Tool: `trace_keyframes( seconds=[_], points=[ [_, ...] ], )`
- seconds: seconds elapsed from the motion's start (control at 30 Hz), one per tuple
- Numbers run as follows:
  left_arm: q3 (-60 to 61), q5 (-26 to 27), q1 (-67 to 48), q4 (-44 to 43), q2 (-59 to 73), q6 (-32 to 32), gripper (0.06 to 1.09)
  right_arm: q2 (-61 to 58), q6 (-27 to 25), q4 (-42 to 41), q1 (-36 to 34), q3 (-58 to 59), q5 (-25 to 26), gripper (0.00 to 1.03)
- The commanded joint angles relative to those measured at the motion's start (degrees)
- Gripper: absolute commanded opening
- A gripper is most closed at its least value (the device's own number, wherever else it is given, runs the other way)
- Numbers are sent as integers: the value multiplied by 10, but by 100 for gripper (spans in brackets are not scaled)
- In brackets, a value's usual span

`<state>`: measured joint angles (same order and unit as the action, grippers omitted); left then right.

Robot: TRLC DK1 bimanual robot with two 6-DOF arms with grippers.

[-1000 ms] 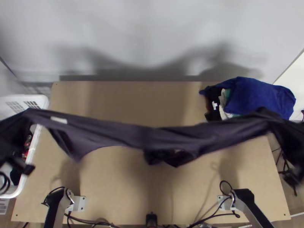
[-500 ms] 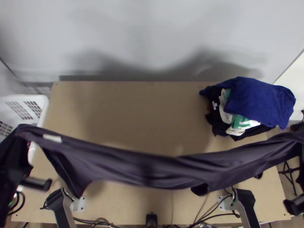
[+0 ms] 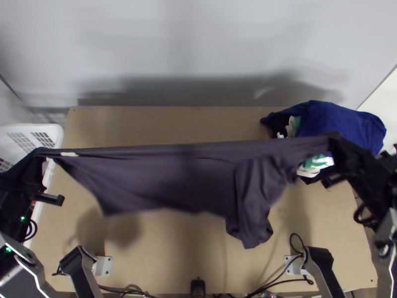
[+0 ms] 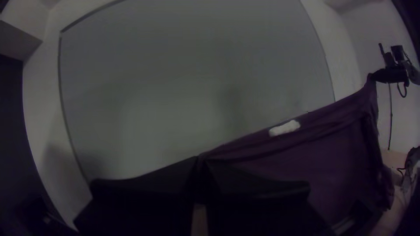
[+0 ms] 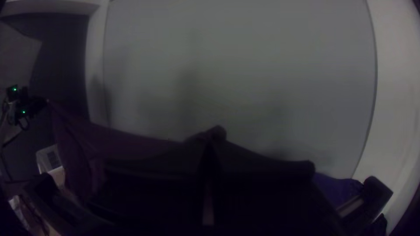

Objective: Fold the t-shirt

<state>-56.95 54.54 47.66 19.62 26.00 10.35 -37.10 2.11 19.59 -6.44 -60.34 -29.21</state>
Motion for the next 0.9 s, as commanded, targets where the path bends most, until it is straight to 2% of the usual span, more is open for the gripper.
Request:
trace_keyframes(
  seconds=[0.0,0.07,0.13,0.3,0.37,0.47,0.57,0.63,0.77,0.87],
  points=[
    [12,-1,-52,12,37,17,20,-80,-18,-47,131,25,111,3],
    [0,-8,-82,12,65,2,20,-97,-19,-47,153,10,130,3],
    [-12,-50,-143,12,101,-3,20,-112,-18,-47,158,-6,131,3],
    [-16,-253,-381,-2,173,41,20,-155,-20,-49,182,-41,155,3],
    [-17,-301,-450,-12,208,59,20,-167,-26,-55,193,-47,166,3],
    [-10,-307,-471,-52,265,55,20,-191,-51,-63,217,-56,204,3],
    [-13,-353,-514,-92,317,59,20,-230,-59,-69,220,-86,221,3],
    [-33,-362,-506,-114,357,59,20,-257,-79,-71,218,-117,239,3],
    [-77,-365,-467,-140,436,66,20,-316,-94,-69,208,-191,242,3],
    [-107,-365,-465,-132,446,64,20,-336,-98,-57,208,-237,241,3]
  ],
)
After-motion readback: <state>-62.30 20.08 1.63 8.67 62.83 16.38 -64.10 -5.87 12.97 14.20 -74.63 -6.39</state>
